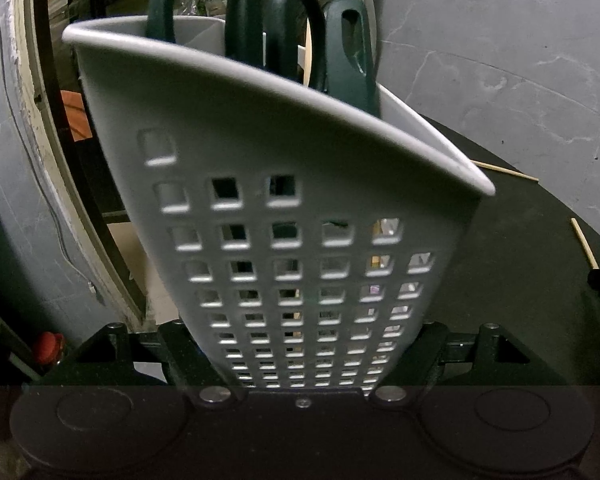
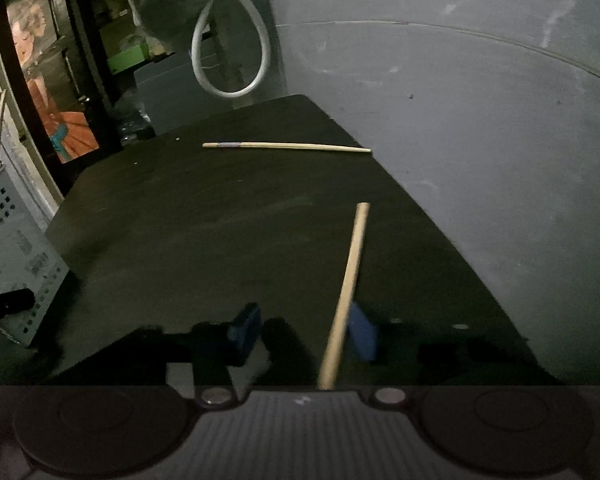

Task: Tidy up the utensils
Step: 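Close the right gripper on the chopstick and lift it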

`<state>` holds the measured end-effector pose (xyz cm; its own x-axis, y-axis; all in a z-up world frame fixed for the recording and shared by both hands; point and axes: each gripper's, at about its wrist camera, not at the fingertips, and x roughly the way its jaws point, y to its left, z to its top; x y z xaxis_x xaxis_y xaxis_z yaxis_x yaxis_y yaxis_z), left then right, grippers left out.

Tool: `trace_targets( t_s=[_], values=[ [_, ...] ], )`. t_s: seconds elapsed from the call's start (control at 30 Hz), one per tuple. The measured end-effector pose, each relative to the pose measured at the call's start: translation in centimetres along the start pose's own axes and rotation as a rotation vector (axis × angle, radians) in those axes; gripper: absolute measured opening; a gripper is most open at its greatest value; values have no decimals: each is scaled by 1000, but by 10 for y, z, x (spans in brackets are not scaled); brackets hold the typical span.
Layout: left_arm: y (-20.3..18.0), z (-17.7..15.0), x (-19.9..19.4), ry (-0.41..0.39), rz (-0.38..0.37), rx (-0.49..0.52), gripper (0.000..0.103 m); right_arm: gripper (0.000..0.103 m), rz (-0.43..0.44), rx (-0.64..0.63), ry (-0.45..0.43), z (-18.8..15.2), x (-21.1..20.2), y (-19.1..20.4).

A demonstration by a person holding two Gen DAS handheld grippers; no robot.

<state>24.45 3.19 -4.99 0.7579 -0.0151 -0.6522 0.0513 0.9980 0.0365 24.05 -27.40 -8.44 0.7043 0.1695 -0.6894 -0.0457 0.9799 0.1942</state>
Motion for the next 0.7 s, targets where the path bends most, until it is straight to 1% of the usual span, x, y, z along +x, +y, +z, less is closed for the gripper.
trace_targets(
  t_s=[0.03, 0.07, 0.13, 0.17, 0.23, 0.27, 0.3, 0.47, 0.6, 0.7],
  values=[
    [0, 0, 0, 0, 0, 0, 78, 36, 4, -1, 3, 1, 1, 2],
    [1, 0, 0, 0, 0, 0, 78, 33, 6, -4, 6, 2, 2, 3],
    [1, 0, 0, 2, -1, -3, 78, 20, 14, -15, 15, 3, 4, 7],
    [1, 0, 1, 3, 0, -3, 78, 20, 18, -22, 18, 3, 5, 9],
    [1, -1, 1, 6, 1, -4, 78, 11, 19, -42, 27, 5, 7, 14],
    [2, -1, 1, 6, 1, -5, 78, 9, 23, -55, 32, 6, 8, 17],
    [2, -1, 1, 7, 1, -6, 78, 8, 29, -67, 36, 7, 9, 19],
    [1, -1, 2, 7, 1, -3, 78, 7, 105, -147, 49, 11, 16, 36],
    [0, -2, 3, 12, 1, -6, 78, 7, 196, -275, 58, 17, 21, 58],
    [-1, -1, 4, 13, 4, -7, 79, 7, 244, -366, 83, 21, 32, 77]
  ],
)
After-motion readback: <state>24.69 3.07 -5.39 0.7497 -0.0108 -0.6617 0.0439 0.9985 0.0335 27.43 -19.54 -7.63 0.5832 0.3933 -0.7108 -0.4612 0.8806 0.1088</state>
